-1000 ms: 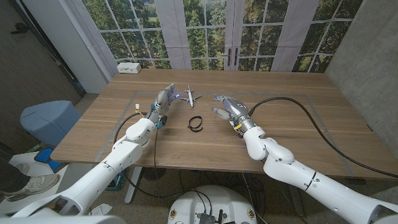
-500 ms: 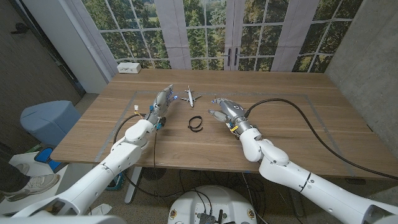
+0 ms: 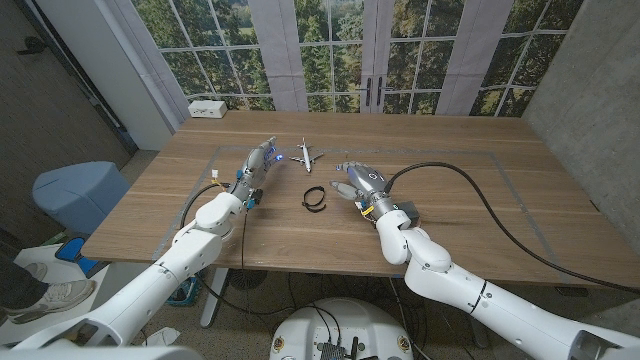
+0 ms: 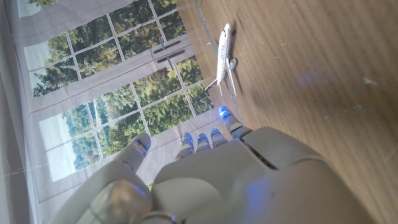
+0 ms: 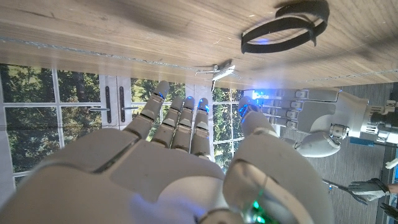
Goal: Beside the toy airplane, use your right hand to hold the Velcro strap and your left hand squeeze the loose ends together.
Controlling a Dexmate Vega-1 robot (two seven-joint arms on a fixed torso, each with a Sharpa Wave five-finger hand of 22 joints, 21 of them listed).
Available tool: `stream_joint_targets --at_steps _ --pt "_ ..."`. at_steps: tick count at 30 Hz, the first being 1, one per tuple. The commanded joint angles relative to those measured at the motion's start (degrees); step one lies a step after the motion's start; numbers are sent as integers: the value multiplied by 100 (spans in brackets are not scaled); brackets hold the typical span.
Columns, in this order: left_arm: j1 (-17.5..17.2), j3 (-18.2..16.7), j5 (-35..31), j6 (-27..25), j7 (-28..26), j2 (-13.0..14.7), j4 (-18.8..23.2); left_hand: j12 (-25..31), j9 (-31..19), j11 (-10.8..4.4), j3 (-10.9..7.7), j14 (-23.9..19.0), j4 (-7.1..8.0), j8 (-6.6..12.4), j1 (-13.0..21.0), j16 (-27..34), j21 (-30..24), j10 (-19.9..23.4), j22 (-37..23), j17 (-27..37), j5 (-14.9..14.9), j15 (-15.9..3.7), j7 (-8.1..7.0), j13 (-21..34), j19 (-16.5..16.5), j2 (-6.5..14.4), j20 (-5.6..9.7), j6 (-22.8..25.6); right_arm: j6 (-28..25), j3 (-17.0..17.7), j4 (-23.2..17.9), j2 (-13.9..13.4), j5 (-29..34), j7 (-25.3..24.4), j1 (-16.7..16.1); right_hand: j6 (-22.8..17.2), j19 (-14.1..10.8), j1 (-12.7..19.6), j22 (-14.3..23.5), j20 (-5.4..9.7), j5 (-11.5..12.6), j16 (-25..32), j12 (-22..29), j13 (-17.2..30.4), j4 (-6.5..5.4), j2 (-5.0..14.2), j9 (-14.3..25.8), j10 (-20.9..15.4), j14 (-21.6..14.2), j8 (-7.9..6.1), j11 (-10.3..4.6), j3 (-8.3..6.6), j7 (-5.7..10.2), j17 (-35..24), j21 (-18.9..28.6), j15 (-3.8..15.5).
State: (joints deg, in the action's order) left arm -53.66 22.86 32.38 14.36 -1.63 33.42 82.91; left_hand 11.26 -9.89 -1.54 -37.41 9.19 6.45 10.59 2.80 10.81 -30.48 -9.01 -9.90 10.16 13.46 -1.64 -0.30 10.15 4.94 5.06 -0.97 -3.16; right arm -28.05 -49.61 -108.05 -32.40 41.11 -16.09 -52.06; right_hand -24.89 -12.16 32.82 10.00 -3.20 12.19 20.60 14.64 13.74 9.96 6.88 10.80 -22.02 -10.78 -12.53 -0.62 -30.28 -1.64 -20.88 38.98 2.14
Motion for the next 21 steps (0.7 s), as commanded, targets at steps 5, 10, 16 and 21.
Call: stream_joint_targets --at_steps 5,10,16,21 --pt "31 -40 53 106 133 35 -104 21 3 1 14 -21 -27 21 -71 25 28 10 -14 5 17 -1 33 1 -26 246 -16 27 -402 -356 194 285 335 58 179 -84 -77 88 12 -1 -9 70 63 59 32 -48 19 -153 -113 -46 -11 34 30 -20 -31 135" --pt "25 -53 64 114 149 50 -104 21 2 -5 13 -26 -28 19 -74 22 38 22 -14 4 17 8 33 0 -34 245 -16 36 -439 -455 290 343 419 47 246 -151 -103 211 10 -6 -11 85 91 83 71 -82 22 -211 -139 -67 -49 29 53 -18 -42 142" --pt "19 -62 77 127 153 46 -112 18 2 -6 13 -30 -29 17 -76 19 45 24 -14 4 17 5 38 0 -41 244 -23 45 -453 -527 368 392 446 56 299 -225 -121 336 10 -4 -21 109 129 116 81 -118 25 -286 -177 -90 -47 33 66 -21 -58 184" --pt "22 -58 73 155 160 32 -125 16 2 -6 11 -37 -31 14 -77 17 56 29 -14 3 18 2 37 0 -46 245 -29 52 -513 -591 450 462 529 -30 319 -272 -130 411 10 -12 -37 129 164 146 76 -156 29 -351 -208 -103 -61 51 78 -24 -72 184"
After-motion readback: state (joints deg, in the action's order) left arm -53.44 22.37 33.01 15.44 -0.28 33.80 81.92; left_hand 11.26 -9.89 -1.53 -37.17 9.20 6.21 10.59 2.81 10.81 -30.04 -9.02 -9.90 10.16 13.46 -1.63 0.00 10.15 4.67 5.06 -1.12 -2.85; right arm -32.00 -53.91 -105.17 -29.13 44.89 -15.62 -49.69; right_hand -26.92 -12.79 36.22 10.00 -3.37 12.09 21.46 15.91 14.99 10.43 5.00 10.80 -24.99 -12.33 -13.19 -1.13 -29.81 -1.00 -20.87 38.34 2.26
